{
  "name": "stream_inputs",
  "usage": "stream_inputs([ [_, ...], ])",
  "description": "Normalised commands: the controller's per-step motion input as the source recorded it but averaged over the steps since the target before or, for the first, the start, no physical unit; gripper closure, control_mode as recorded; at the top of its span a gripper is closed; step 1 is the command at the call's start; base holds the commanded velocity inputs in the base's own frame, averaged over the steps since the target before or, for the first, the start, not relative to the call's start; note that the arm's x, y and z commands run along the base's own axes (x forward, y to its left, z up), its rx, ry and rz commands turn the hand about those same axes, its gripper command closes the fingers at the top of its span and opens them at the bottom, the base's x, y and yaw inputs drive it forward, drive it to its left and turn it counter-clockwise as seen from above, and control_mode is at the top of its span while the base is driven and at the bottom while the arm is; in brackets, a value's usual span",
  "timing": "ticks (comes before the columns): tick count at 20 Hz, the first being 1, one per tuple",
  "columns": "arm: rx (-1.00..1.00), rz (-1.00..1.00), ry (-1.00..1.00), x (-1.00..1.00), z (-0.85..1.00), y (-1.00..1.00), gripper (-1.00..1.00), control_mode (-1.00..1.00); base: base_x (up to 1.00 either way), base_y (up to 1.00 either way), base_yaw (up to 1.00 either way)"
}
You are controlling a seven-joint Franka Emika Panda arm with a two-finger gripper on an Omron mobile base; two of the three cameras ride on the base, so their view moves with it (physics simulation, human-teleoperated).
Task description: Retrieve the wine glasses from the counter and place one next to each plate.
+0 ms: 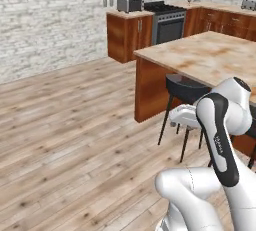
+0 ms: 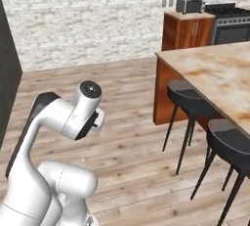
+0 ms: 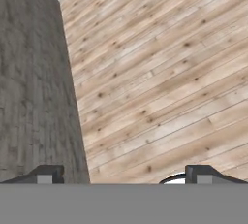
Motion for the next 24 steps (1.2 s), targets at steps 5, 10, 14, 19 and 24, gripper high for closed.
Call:
stream_inputs([
  [5, 0.0, 0.0, 0.0, 0.0, 0.0, 0.0, -1.0, 1.0, 1.0, 1.0, -0.23],
  [10, 0.0, 0.0, 0.0, 0.0, 0.0, 0.0, -1.0, 1.0, 1.0, 0.94, -0.25],
  [14, 0.0, 0.0, 0.0, 0.0, 0.0, 0.0, -1.0, 1.0, 1.0, 0.97, -0.25],
  [19, 0.0, 0.0, 0.0, 0.0, 0.0, 0.0, -1.0, 1.0, 1.0, 0.97, -0.25],
  [24, 0.0, 0.0, 0.0, 0.0, 0.0, 0.0, -1.0, 1.0, 1.0, 0.97, -0.27],
])
